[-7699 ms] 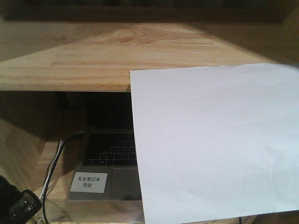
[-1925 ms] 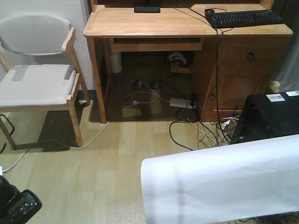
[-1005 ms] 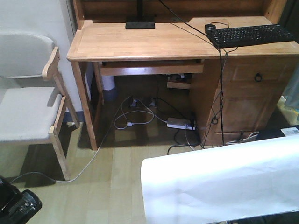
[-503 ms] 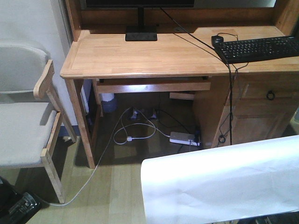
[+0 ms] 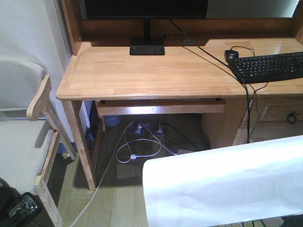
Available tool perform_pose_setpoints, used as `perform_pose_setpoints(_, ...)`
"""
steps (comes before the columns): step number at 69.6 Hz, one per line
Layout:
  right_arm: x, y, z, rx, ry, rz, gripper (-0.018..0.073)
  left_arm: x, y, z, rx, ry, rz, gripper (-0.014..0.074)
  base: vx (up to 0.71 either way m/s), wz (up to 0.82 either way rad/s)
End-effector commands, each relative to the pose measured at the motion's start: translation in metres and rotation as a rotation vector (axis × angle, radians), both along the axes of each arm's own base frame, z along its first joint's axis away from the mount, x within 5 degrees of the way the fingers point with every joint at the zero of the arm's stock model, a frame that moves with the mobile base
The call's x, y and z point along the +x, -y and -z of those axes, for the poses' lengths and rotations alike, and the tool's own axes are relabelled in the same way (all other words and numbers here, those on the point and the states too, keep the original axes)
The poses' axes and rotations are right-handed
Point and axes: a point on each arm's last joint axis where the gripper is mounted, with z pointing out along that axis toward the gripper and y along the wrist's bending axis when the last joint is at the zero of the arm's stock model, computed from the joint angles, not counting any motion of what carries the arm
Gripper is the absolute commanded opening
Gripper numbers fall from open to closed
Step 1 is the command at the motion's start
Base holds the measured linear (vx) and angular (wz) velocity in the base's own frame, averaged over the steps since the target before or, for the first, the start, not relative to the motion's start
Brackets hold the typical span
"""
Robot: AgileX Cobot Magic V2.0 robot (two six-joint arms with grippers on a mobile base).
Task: Grab stapler and paper to desk for stapling
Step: 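Drive up to the desk edge holding stapler and paper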
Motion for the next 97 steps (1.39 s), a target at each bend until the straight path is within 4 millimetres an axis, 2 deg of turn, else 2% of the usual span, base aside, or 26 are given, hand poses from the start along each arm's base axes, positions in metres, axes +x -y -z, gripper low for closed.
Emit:
perform_pose_setpoints(1,-0.0023,0.0,-0.0024,0.014,0.045,-0.009,-0.0006,0.0028,0.0007,-0.0186,-0.084,0.1,-0.021,-0.0006,0.24,0.01)
perform_pose_setpoints(97,-0.0023,0.0,-0.0024,0.014,0.045,-0.009,-0.0006,0.0028,0.0007,-0.0186,-0.084,0.1,-0.021,-0.0006,0.19,-0.01)
